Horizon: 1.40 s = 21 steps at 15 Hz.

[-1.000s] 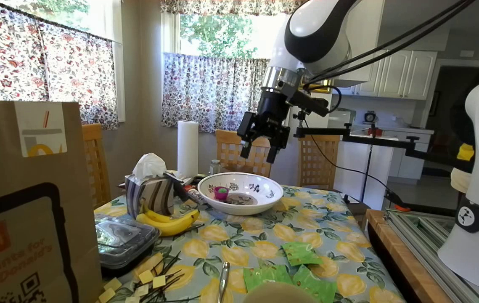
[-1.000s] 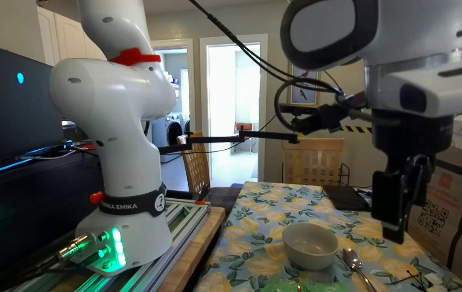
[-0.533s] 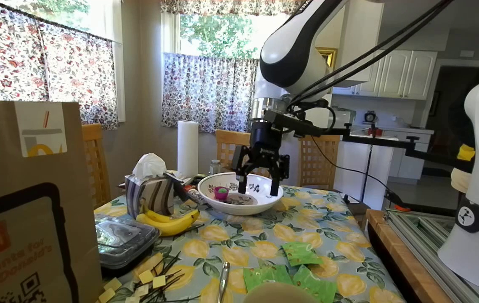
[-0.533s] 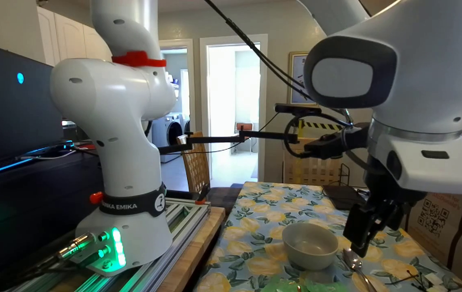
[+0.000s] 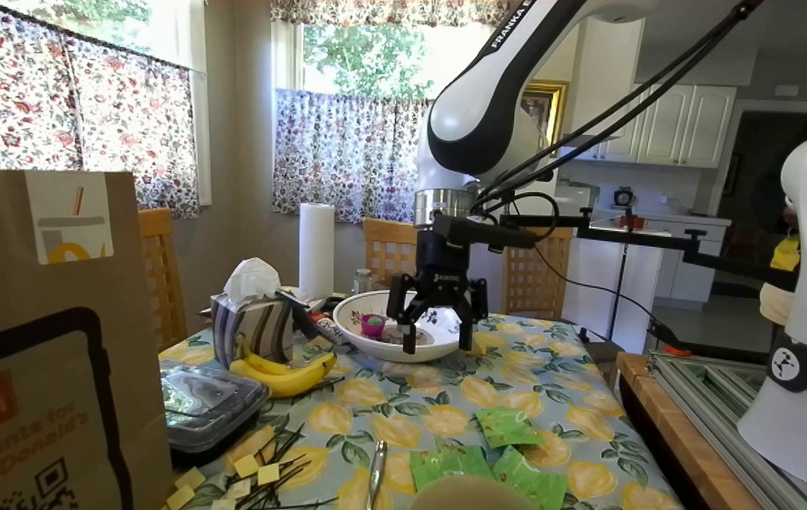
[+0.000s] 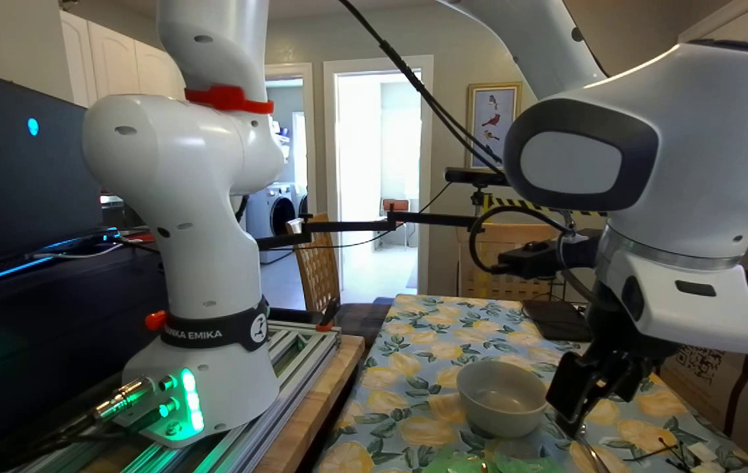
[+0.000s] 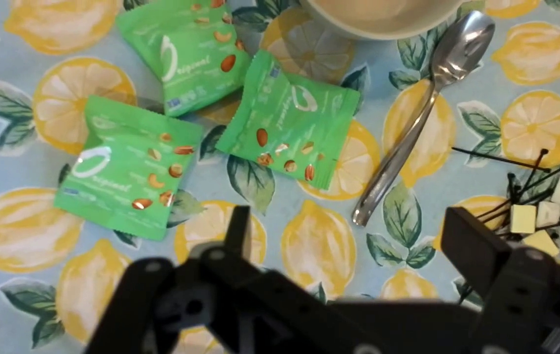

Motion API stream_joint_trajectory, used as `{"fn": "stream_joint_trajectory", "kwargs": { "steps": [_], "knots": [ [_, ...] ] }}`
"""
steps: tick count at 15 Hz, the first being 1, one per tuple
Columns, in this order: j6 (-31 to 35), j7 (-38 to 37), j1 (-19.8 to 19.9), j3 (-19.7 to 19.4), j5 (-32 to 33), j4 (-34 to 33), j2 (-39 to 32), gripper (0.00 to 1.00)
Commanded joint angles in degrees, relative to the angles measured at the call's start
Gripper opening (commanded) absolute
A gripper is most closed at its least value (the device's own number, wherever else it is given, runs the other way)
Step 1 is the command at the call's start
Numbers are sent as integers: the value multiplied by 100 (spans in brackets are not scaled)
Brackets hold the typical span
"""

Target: Put the green object inside the bowl

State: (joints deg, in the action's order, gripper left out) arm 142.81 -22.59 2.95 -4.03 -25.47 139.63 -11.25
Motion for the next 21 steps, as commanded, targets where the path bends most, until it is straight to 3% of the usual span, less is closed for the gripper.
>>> {"fn": "stream_joint_trajectory", "kwargs": {
  "steps": [1, 4, 10, 21],
  "knots": [
    [-403, 176, 84, -10, 117, -127, -190, 100],
    [-652, 214, -13, 25, 368, -151, -464, 100],
    [-35, -147, -364, -16, 1167, -197, -1109, 100],
    [1379, -70, -662, 89, 1062, -184, -1727, 100]
  ]
}}
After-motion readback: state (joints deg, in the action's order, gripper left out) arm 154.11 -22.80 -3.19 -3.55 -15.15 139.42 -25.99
